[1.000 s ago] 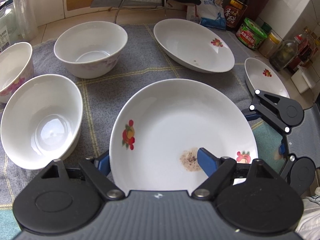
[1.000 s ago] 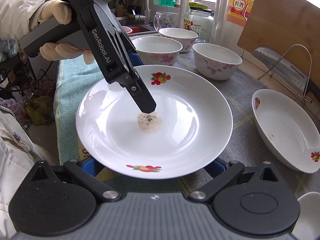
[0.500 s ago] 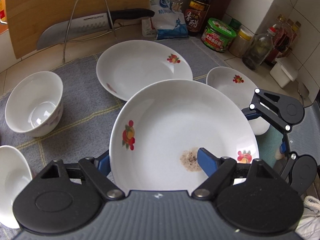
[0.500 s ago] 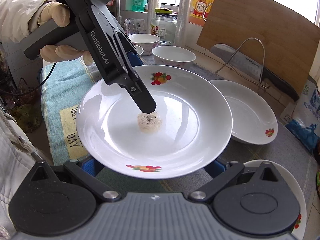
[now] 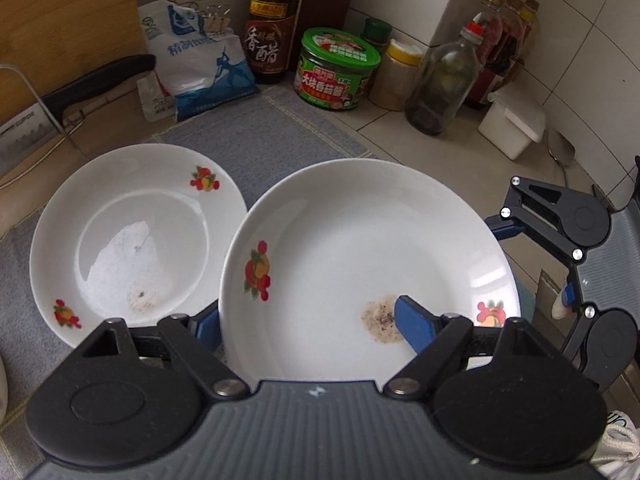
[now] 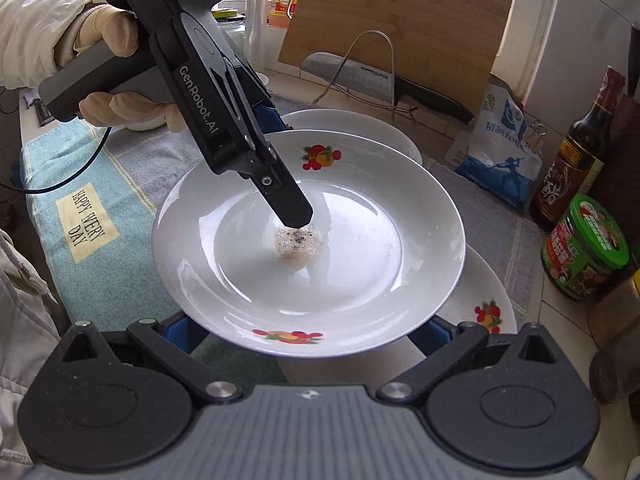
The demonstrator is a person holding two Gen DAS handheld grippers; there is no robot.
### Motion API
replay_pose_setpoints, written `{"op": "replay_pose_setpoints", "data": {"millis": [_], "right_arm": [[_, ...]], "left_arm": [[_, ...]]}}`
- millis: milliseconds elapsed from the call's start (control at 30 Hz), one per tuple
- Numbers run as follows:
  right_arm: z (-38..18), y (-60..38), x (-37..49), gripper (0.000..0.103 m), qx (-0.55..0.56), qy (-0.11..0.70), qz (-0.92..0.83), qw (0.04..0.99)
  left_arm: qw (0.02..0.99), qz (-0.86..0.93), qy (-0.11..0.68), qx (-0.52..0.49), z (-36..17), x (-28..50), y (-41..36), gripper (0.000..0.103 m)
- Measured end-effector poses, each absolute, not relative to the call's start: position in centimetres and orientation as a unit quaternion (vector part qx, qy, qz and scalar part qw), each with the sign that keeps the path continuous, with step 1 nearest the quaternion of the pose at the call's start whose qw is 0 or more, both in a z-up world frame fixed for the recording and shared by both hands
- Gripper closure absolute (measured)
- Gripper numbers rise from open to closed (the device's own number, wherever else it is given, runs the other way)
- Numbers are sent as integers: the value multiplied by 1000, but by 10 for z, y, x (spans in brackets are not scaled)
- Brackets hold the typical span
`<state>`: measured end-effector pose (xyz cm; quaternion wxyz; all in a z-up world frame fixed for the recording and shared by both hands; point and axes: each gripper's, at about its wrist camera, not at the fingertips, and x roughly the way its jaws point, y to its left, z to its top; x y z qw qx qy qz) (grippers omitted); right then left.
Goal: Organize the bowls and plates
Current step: 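Lower the plate onto the other plate and open the left tool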
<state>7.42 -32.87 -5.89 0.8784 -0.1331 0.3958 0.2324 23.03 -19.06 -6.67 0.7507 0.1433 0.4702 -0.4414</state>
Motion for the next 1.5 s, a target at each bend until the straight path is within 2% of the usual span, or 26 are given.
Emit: {"op": "replay_pose_setpoints", "data": {"millis": [533,1300,1500], "right_arm": [[-73,-370,69,0,-91,424,168,885],[-75,-376,65,0,-88,447,155,876],[-74,-375,64,0,-95,447,153,876]], "left_arm": [[723,-477,466,179,-88,231,-259,17],[706,-479,488,184,-98,238,-274,16],[718,-477,467,198,-91,233,-270,14]]}}
